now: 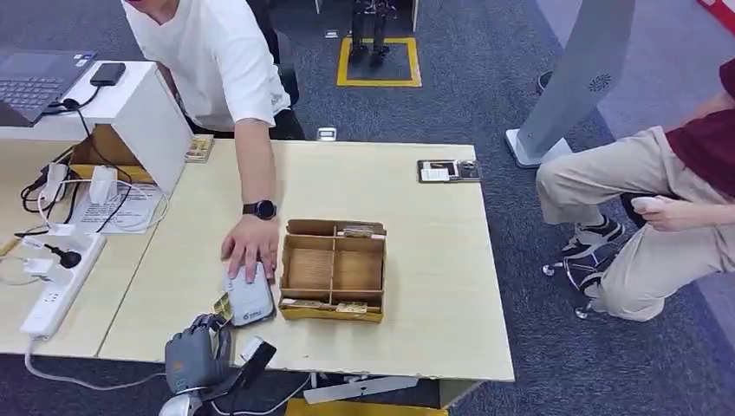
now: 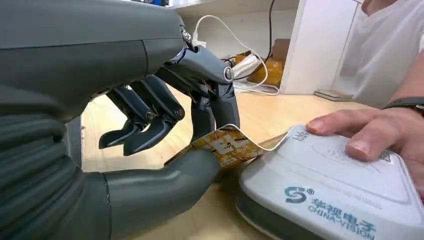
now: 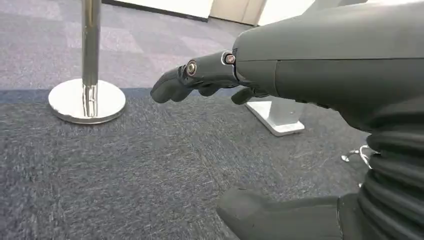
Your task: Pass the card to the sensor for recognition and then transmit it.
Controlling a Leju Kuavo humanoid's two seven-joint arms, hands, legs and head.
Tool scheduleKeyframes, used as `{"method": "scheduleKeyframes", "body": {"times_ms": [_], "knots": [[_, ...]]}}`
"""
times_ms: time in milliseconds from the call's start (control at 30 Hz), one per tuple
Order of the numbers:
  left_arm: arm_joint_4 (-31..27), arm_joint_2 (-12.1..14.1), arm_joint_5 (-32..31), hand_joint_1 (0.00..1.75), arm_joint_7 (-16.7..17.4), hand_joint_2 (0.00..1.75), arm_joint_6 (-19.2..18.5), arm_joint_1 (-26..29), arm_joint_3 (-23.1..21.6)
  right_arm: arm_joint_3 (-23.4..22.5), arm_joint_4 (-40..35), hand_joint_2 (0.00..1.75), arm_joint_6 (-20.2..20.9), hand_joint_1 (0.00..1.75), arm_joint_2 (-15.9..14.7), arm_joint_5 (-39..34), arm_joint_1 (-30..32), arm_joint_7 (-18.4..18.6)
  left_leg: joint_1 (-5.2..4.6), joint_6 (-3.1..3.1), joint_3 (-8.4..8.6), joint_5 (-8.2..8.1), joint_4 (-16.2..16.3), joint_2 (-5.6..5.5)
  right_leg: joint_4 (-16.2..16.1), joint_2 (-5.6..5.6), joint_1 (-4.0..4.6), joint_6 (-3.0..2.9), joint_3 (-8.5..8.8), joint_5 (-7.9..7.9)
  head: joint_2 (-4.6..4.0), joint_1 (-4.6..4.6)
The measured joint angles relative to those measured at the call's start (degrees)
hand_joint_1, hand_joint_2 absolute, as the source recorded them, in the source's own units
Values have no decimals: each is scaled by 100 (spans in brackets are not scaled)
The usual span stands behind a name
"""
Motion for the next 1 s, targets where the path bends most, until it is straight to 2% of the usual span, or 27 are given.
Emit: {"method": "scheduleKeyframes", "body": {"times_ms": [867, 1000], "knots": [[125, 13, 186, 175, 20, 175, 0, -4, -149, 0, 79, 175, 0, 0, -2, -39, -1, -42, 0, 6, 27, 4, -1, -42, -1, -34, -5, 13, 43, -8, 0, 0], [-20, 4, 727, 175, -269, 175, 11, 29, -120, 0, 79, 175, 0, 0, -2, -41, -1, -33, 0, 5, 23, 5, -1, -39, -1, -33, -4, 12, 46, -8, -2, 2]]}}
